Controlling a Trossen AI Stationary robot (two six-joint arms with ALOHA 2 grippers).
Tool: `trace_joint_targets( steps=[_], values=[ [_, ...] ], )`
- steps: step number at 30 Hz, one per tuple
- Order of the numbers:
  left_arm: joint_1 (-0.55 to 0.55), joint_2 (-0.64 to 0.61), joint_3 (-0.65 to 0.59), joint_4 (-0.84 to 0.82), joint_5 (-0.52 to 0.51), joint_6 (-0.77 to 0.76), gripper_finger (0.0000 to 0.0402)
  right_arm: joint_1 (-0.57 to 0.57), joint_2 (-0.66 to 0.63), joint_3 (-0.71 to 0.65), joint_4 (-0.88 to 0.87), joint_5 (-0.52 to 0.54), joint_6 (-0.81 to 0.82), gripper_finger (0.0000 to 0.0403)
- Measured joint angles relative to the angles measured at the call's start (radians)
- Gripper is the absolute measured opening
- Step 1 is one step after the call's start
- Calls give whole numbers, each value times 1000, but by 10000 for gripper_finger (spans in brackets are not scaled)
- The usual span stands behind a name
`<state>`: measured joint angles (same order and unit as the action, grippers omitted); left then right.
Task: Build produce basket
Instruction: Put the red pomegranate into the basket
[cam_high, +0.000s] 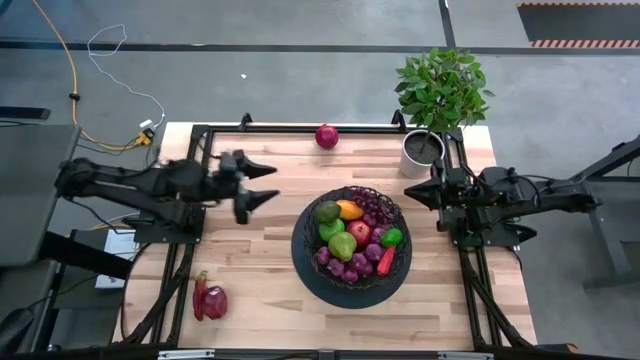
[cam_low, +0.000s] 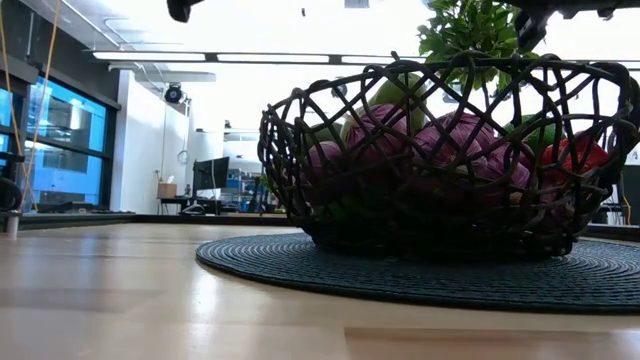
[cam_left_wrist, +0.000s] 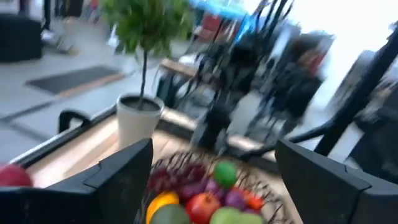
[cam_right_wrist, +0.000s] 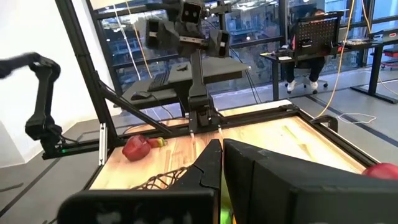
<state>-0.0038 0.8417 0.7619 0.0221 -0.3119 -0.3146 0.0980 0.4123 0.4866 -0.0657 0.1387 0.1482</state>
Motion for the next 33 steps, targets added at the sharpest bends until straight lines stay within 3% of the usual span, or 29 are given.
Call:
trace_joint_targets(
  steps=[4,9,23,28,33],
  values=[
    [45,-157,-140,142,88,4,326,0,24,0,9,1,5,0],
    [62,-279,-250,162,134,9,326,0,59,0,20,11,6,0],
    [62,-297,-290,132,121,142,321,0,79,0,41,-16,-3,0],
    [62,-287,-290,116,102,199,276,0,79,0,80,-20,-59,0],
    [62,-283,-290,92,84,214,189,0,79,0,98,-20,-71,0]
  ],
)
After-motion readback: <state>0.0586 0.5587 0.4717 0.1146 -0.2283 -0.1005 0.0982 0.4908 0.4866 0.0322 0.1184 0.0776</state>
